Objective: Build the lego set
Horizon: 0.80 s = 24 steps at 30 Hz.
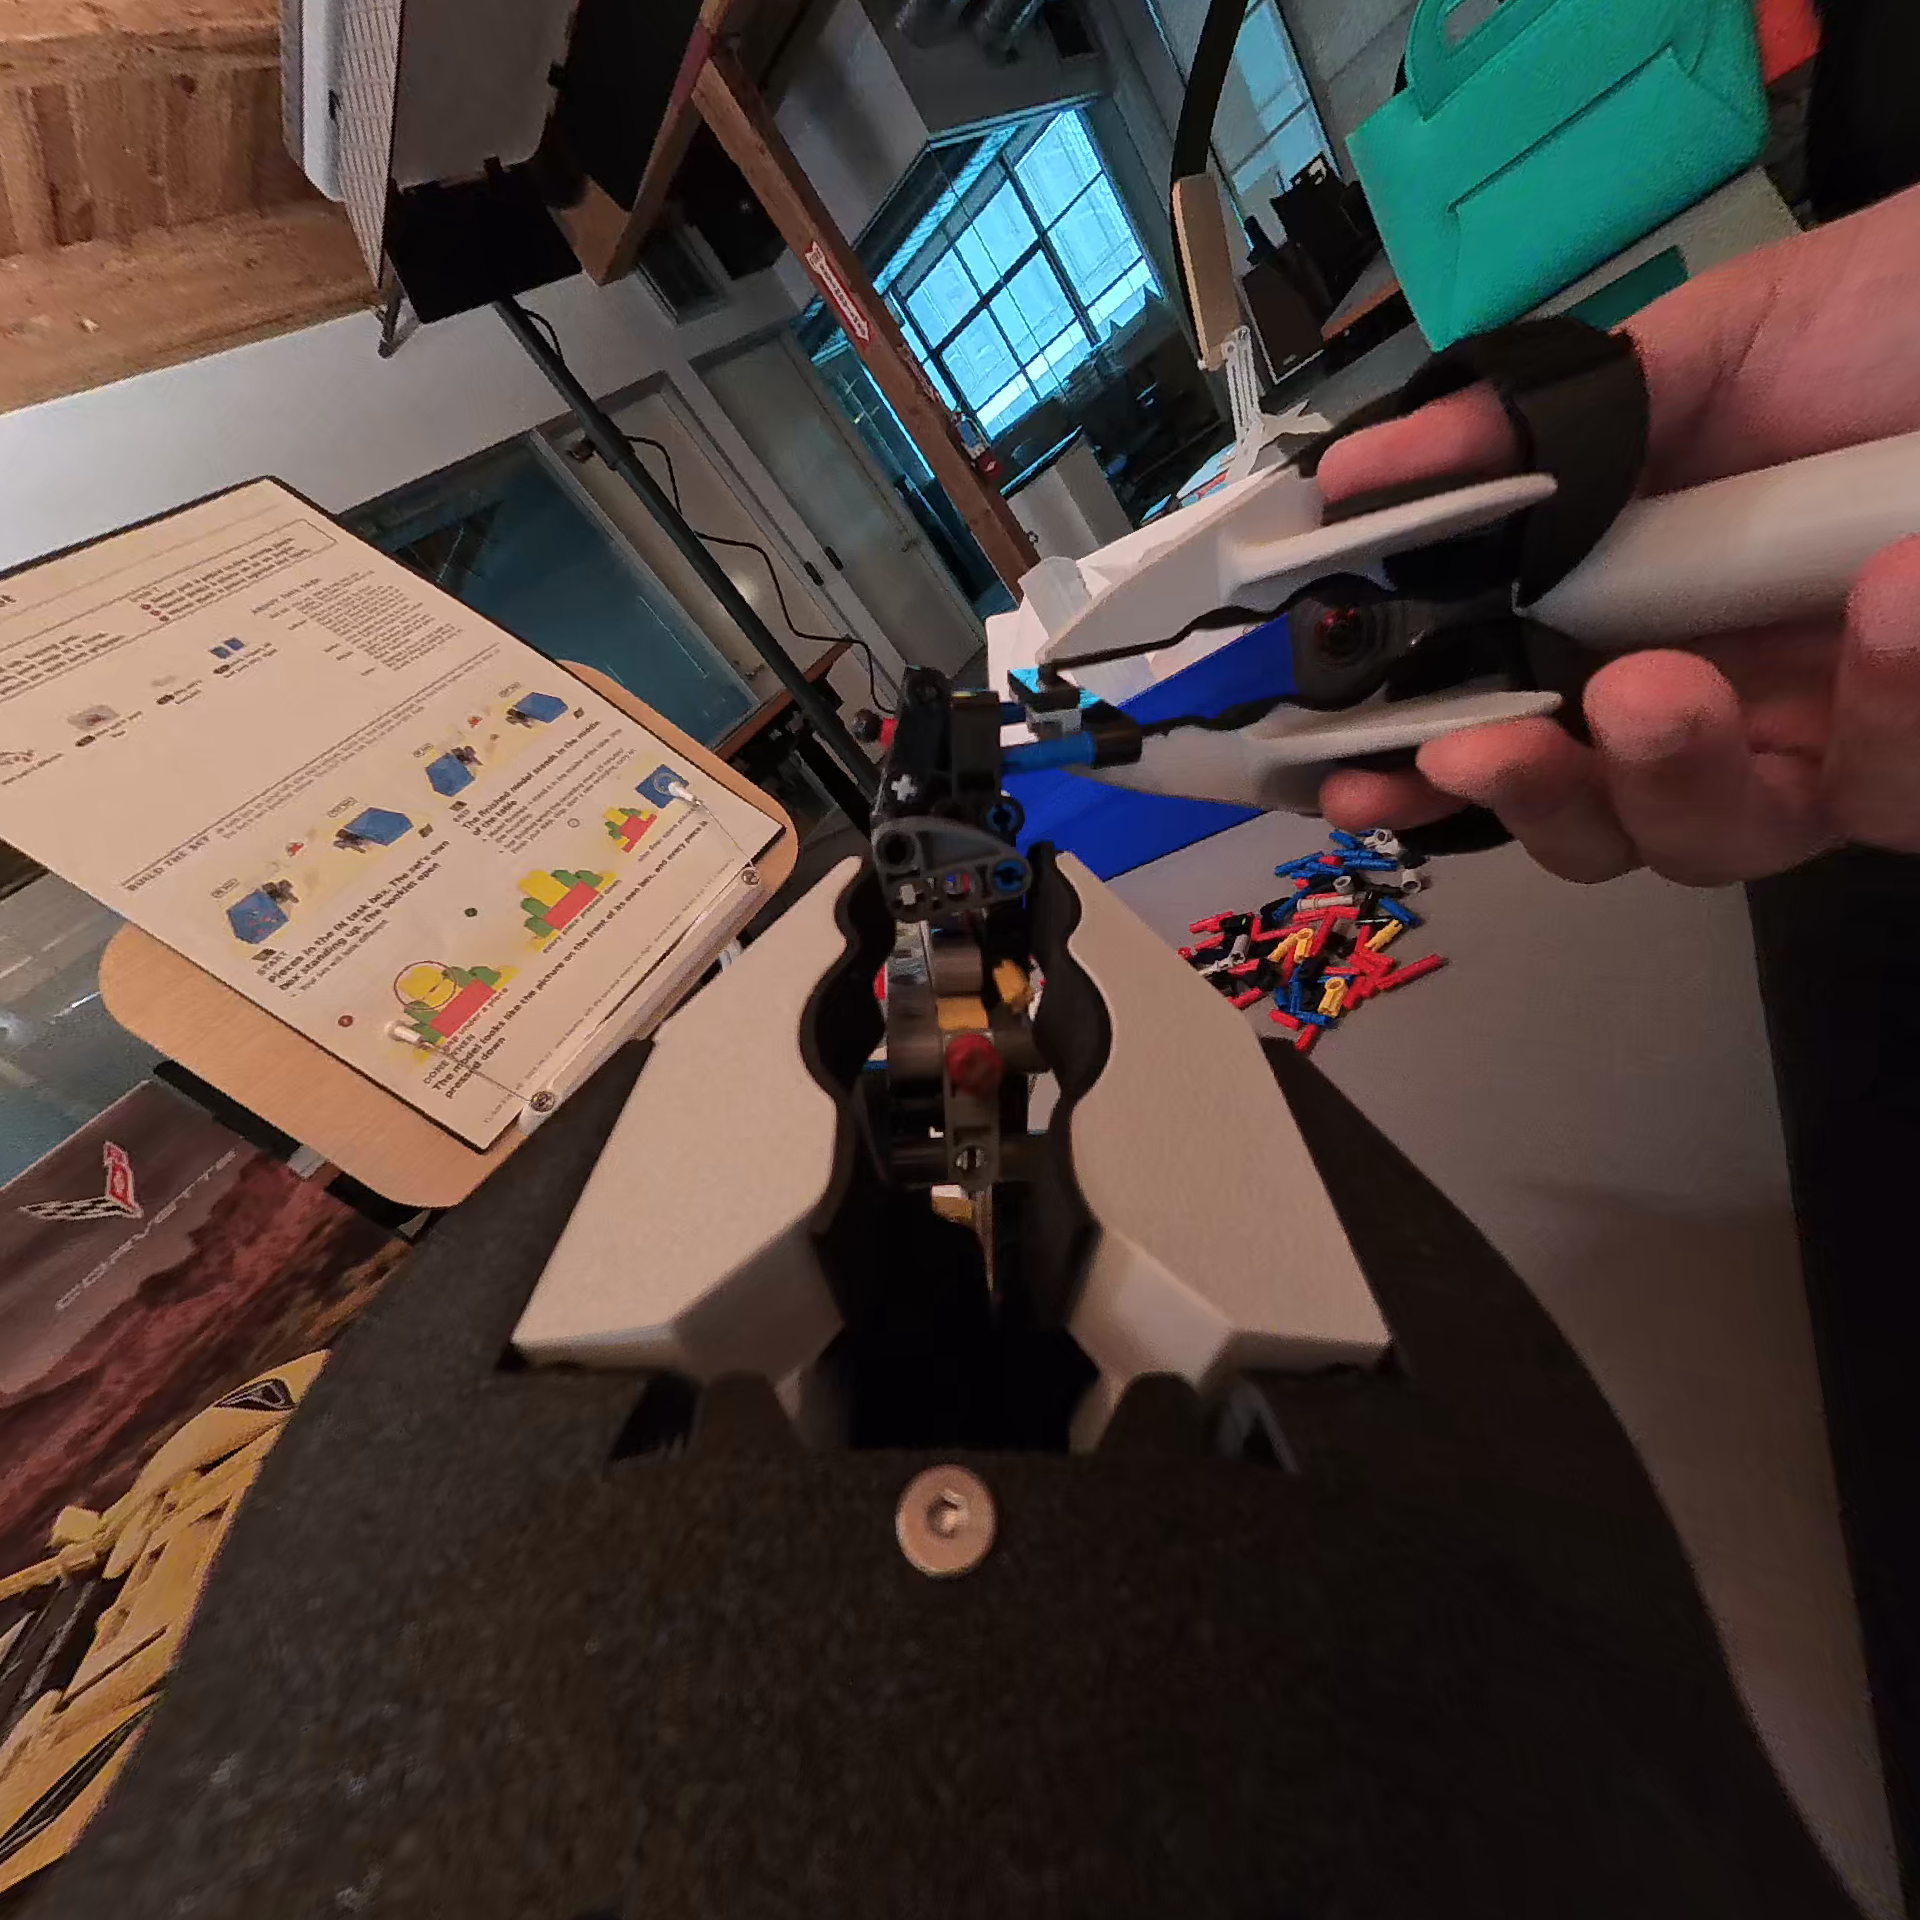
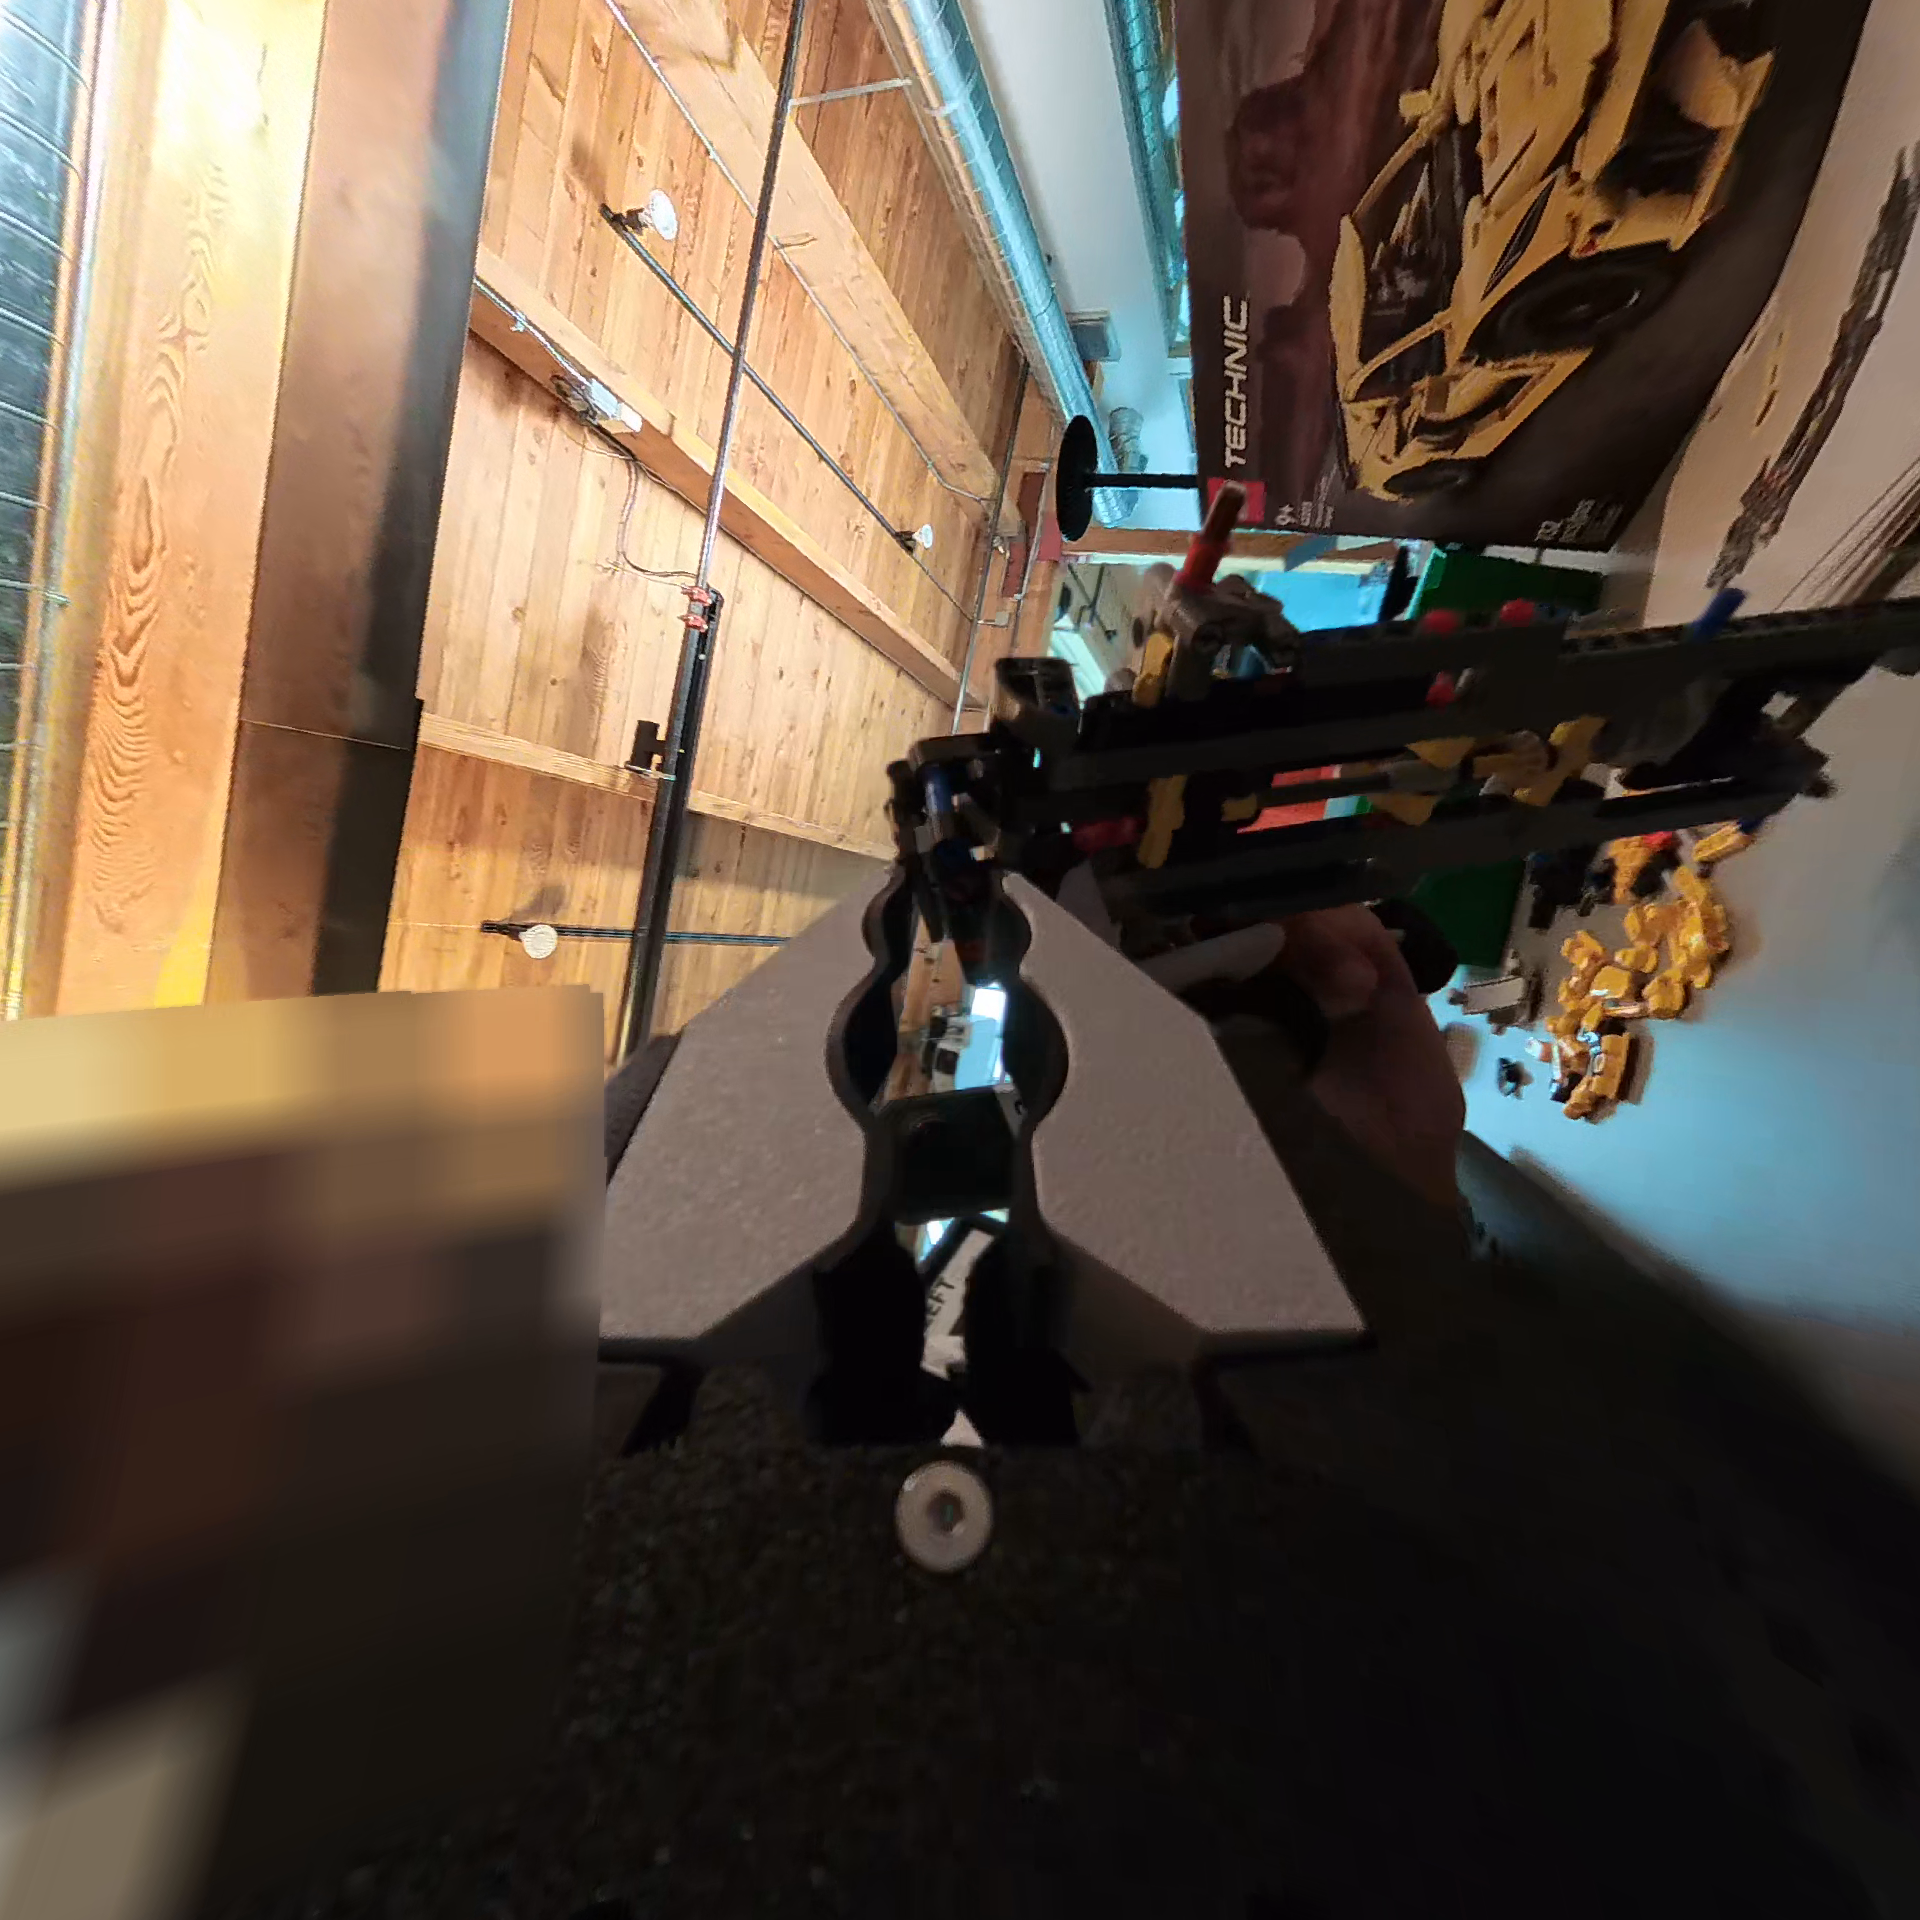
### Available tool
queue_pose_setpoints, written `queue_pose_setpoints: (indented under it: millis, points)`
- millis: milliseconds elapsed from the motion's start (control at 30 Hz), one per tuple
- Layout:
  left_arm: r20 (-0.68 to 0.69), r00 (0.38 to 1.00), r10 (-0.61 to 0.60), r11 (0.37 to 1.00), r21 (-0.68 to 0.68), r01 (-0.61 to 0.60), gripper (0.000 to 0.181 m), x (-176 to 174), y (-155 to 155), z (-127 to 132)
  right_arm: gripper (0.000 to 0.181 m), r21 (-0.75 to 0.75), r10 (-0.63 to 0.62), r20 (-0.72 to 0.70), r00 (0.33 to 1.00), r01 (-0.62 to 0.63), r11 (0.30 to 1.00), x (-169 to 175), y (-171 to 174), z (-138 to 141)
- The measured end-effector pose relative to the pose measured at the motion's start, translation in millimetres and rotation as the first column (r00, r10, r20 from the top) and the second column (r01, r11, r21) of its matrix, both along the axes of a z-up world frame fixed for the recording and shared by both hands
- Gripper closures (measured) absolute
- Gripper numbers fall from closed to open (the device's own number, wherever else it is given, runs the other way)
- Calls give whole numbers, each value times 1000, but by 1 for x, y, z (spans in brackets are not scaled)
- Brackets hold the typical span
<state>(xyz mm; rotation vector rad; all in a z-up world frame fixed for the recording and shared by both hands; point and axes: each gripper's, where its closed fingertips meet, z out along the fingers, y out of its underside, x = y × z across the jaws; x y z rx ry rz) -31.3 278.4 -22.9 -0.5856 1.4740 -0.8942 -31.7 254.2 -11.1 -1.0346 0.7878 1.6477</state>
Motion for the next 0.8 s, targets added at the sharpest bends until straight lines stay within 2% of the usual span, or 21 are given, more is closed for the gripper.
queue_pose_setpoints:
  millis: [100,267,500,600,800]
  points:
    - [0,1000,-8,999,-39,8,157,0,0,-1,169,2,3,-9,1000,-3,1000,1,1,-1]
    - [-16,996,-89,978,-191,84,157,1,-2,2,175,36,34,-65,997,-32,999,-1,1,3]
    - [-18,993,-116,967,-231,109,158,0,-1,2,175,51,35,-52,998,-32,998,-2,2,4]
    - [-9,995,-98,965,-245,92,158,0,1,5,175,64,-29,35,999,27,998,-4,5,7]
    - [-22,995,-95,961,-264,86,158,1,2,4,175,74,-49,65,997,44,996,-6,4,8]
